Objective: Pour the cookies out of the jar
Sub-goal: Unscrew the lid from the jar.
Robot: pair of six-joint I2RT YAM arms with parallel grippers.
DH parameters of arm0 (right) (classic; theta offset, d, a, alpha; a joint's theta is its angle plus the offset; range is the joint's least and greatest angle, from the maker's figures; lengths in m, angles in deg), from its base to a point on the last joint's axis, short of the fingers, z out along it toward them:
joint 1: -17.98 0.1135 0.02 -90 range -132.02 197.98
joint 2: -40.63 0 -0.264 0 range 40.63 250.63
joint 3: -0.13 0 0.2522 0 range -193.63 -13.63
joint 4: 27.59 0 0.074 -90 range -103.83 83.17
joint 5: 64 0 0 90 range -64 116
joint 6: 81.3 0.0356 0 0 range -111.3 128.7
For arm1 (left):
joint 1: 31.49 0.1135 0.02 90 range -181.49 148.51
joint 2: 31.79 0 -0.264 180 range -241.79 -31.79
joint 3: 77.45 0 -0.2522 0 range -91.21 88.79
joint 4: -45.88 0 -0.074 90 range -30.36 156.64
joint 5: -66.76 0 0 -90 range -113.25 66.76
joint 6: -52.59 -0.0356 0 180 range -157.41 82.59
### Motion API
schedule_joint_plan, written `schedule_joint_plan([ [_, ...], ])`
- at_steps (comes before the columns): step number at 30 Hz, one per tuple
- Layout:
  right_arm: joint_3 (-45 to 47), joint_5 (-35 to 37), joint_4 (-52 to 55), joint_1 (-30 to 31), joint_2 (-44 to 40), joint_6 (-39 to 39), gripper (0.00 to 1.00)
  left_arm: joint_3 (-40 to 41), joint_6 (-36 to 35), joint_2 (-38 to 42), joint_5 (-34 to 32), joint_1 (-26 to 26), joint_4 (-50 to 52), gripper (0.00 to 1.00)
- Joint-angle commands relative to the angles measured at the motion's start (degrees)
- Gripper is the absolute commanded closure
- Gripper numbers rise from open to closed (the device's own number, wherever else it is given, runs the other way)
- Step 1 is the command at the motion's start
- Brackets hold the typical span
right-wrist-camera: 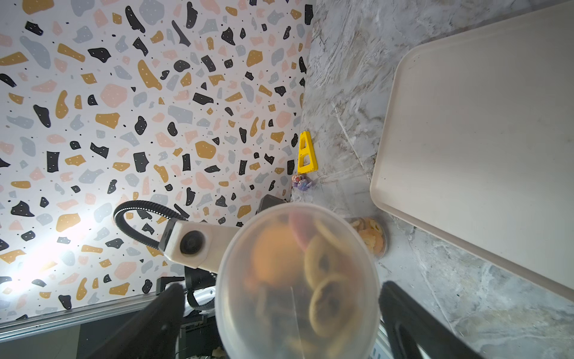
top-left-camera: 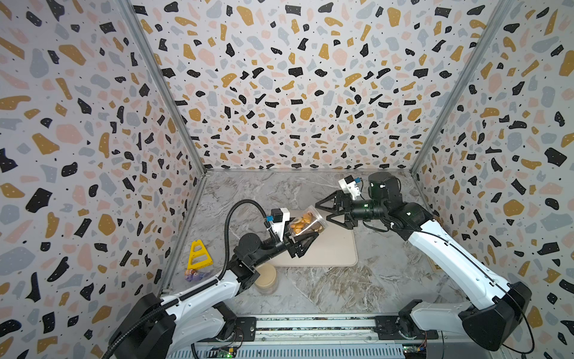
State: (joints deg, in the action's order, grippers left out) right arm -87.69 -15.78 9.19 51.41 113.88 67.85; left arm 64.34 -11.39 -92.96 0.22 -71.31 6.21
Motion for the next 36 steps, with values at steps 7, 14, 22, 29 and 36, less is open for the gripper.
schedule_joint_plan([
  [7,0.09,0.91,-1.17,0.72,-0.46,0.15,0.01,-2.89,0.46,0.92,-0.7,0.26,-9.59,0.68],
  [14,-1.0,1.12,-2.56,2.54,-0.49,0.31,0.0,-2.88,0.39,0.37,-0.88,0.26,-10.45,0.73],
  [22,-2.09,2.06,-2.96,3.48,-0.48,0.07,0.01,-3.06,1.8,-0.88,-0.31,0.26,-12.73,0.79],
  [29,-2.48,2.56,-3.3,3.57,-0.65,-0.55,0.03,-2.8,2.09,-0.62,-0.36,0.32,-12.93,0.83],
  [36,-2.66,2.62,-3.55,4.19,-0.49,-2.89,0.1,-2.71,3.37,-0.71,-0.78,0.27,-13.84,0.83],
])
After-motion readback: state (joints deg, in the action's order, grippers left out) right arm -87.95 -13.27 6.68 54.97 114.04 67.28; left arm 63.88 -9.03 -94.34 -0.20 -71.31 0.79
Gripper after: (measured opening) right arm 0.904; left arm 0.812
